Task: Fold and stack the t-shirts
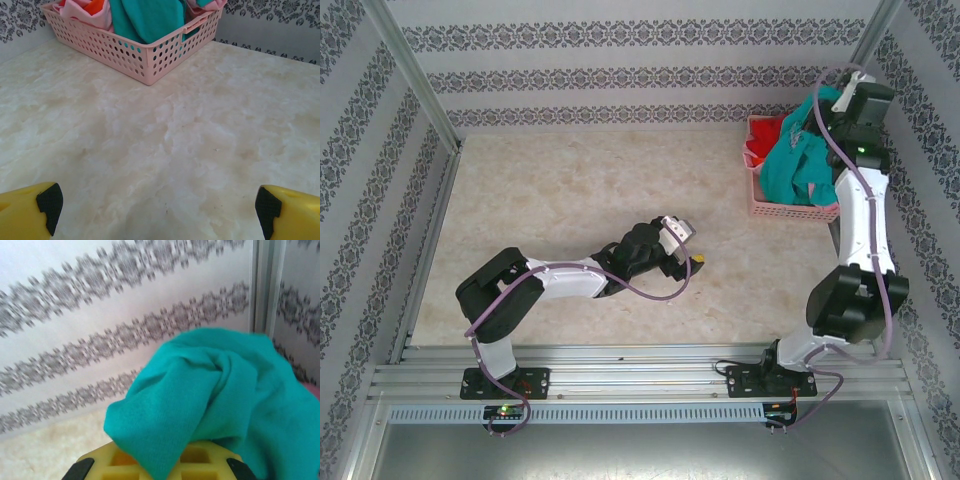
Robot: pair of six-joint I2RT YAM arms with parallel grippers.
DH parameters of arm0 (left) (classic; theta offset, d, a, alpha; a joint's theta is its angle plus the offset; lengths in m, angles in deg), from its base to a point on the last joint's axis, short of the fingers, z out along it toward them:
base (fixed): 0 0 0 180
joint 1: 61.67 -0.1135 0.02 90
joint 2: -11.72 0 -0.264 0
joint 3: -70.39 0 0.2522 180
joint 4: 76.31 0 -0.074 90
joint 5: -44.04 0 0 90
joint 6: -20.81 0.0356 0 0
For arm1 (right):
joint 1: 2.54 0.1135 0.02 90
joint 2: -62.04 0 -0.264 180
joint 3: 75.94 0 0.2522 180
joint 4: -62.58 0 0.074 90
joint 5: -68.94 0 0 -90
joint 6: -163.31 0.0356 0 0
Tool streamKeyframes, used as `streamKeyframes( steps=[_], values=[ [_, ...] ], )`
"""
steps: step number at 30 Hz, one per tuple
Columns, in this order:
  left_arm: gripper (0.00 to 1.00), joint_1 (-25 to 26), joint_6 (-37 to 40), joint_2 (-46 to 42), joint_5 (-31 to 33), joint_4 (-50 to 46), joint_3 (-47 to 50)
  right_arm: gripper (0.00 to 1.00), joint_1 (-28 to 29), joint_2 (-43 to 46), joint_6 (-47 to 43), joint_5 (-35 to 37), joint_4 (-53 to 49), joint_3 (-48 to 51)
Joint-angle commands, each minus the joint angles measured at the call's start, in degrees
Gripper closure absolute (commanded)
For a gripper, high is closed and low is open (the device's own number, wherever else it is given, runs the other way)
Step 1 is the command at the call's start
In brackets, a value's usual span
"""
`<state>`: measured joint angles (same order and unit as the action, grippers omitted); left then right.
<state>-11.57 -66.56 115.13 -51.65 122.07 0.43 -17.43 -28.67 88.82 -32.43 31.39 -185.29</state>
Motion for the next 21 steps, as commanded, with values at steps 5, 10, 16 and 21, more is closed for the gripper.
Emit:
streamKeyframes(
  steps=[5,10,16,21],
  values=[
    [0.0,-1.4,-2.9,-1.7,-3.0,-0.7,-0.9,1.0,-0.3,7.5,4.2,0.2,11.0,-4.7],
    [0.0,-2.7,-6.1,-2.1,-3.0,1.5,0.0,1.0,2.7,9.1,3.3,-2.1,10.1,-7.1],
    [0.0,-4.6,-8.4,-4.5,-0.6,-0.2,1.6,1.0,11.8,9.4,1.5,-2.8,9.4,-7.7],
    [0.0,-5.6,-9.6,-7.5,3.9,-1.3,4.6,1.0,21.9,6.9,0.3,-0.8,9.2,-8.1]
  ],
)
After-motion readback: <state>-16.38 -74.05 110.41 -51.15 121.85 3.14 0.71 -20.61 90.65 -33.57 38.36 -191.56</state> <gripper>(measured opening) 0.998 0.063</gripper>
